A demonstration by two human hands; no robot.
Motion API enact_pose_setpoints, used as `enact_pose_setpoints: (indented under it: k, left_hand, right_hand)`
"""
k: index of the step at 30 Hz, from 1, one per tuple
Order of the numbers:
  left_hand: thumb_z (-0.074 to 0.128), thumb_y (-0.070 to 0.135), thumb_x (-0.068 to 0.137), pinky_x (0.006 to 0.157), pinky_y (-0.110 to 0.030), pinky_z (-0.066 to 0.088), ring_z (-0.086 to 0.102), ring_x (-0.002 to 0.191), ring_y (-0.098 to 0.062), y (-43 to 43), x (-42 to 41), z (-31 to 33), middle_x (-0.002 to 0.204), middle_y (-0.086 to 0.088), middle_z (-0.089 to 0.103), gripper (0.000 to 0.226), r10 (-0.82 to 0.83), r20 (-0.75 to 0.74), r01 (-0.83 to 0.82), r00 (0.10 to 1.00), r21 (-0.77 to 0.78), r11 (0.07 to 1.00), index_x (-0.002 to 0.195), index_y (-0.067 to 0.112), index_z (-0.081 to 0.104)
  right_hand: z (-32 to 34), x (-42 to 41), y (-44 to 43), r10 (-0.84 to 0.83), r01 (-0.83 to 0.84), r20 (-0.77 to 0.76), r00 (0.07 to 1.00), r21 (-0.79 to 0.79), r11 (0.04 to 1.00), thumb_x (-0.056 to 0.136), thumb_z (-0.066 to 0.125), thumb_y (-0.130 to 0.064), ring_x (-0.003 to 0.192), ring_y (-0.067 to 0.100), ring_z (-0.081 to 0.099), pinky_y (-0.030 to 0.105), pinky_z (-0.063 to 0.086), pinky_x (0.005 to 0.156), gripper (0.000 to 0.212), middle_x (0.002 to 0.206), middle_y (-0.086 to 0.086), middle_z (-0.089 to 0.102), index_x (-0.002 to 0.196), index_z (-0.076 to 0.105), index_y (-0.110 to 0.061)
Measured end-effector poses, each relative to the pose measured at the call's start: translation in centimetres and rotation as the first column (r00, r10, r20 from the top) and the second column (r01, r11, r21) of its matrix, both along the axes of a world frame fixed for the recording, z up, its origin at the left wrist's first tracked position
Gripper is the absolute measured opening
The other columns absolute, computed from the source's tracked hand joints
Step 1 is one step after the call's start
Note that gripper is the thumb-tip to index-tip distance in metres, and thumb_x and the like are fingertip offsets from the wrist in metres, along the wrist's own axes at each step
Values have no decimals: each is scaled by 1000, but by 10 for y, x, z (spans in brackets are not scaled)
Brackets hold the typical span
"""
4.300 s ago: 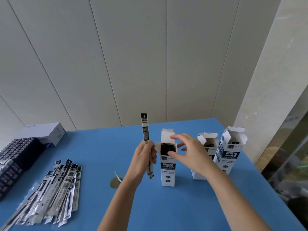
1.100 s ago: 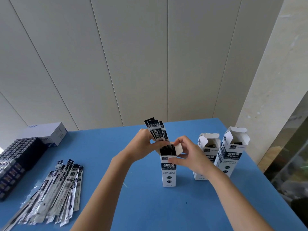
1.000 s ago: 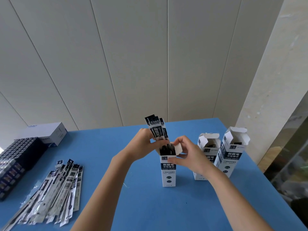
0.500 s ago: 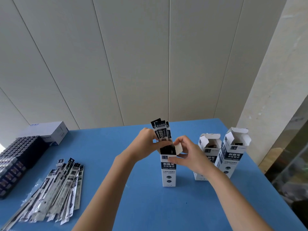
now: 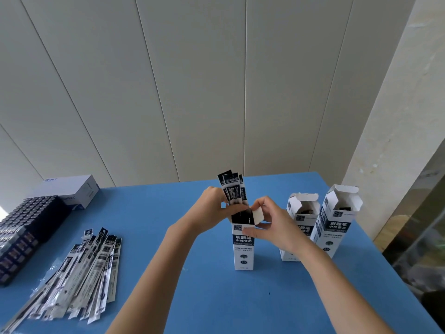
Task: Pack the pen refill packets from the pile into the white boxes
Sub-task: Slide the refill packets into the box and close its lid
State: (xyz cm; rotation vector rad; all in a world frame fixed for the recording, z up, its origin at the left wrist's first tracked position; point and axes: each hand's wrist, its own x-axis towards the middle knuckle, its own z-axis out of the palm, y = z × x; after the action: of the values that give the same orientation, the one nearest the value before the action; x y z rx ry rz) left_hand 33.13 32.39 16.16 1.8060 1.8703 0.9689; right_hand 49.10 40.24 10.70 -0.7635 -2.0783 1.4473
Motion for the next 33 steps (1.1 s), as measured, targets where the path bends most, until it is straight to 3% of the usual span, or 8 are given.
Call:
enact_pose_setpoints:
  k: [3, 8, 14, 18, 23, 27, 31, 33]
  left_hand:
    - [65, 19, 86, 68, -13, 47, 62, 76, 4, -2, -4, 3, 90, -1, 73, 12, -1, -4, 2, 1000, 24, 1000, 91, 13, 74]
    - [64, 36, 83, 76, -48, 49, 63, 81, -30, -3, -12, 13, 84, -13, 70, 30, 22, -40, -18, 999, 95, 995, 83, 7, 72]
    - [64, 22, 86, 70, -26, 48, 64, 79, -19, -2, -9, 7, 87, -5, 72, 14, -9, -46, 12, 999, 68, 998, 90, 12, 74]
    - [64, 19, 87, 70, -28, 50, 65, 78, -19, 1, -7, -2, 87, -7, 73, 15, -44, -41, 44, 998, 18, 999, 90, 8, 73]
    - [64, 15, 86, 63, -15, 43, 59, 76, -18, 5, -5, -11, 81, -3, 68, 10, -66, -58, 68, 996, 21, 998, 90, 9, 71]
    - [64, 15, 86, 69, -22, 44, 59, 78, -20, 9, -5, -11, 85, -8, 66, 11, -75, -82, 77, 994, 26, 997, 90, 6, 67]
    - [65, 17, 86, 65, -9, 40, 53, 69, -3, 8, -8, 0, 80, 1, 67, 7, -58, -32, 59, 998, 42, 997, 82, 12, 68]
    - [66, 17, 85, 66, -17, 45, 59, 69, -9, 9, -10, 2, 77, 0, 69, 13, -47, 4, 47, 999, 41, 998, 72, 19, 68]
  right_hand:
    - [0, 1, 0, -6, 6, 2, 1000, -5, 1000, 70, 79, -11, 80, 0, 63, 18, 53, 79, 42, 95, -2, 69, 89, 43, -22]
    - [0, 1, 1, -15, 15, 8, 1000, -10, 1000, 70, 79, -12, 84, 5, 64, 20, 54, 81, 42, 97, 4, 69, 89, 44, -22]
    - [0, 0, 1, -2, 2, 7, 1000, -5, 1000, 70, 79, -12, 80, 1, 63, 22, 54, 83, 42, 93, -2, 69, 88, 43, -23]
    - [1, -1, 1, 11, -11, 6, 1000, 2, 1000, 70, 79, -9, 77, -3, 61, 18, 54, 79, 42, 91, -7, 68, 89, 43, -22]
    - [1, -1, 2, 8, -8, 8, 1000, 4, 1000, 70, 79, -9, 78, -4, 61, 16, 53, 79, 42, 94, -6, 69, 90, 43, -20]
    - [2, -2, 3, -1, 1, 4, 1000, 8, 1000, 70, 78, -8, 75, -6, 60, 13, 52, 75, 42, 92, -6, 67, 89, 43, -22]
    - [1, -2, 4, -2, 2, -2, 1000, -6, 1000, 70, 79, -7, 74, -4, 59, 15, 53, 77, 42, 89, -3, 66, 88, 44, -21]
    - [0, -2, 5, -1, 1, -1, 1000, -11, 1000, 70, 79, -8, 75, -3, 60, 17, 54, 78, 41, 89, -3, 66, 90, 45, -17]
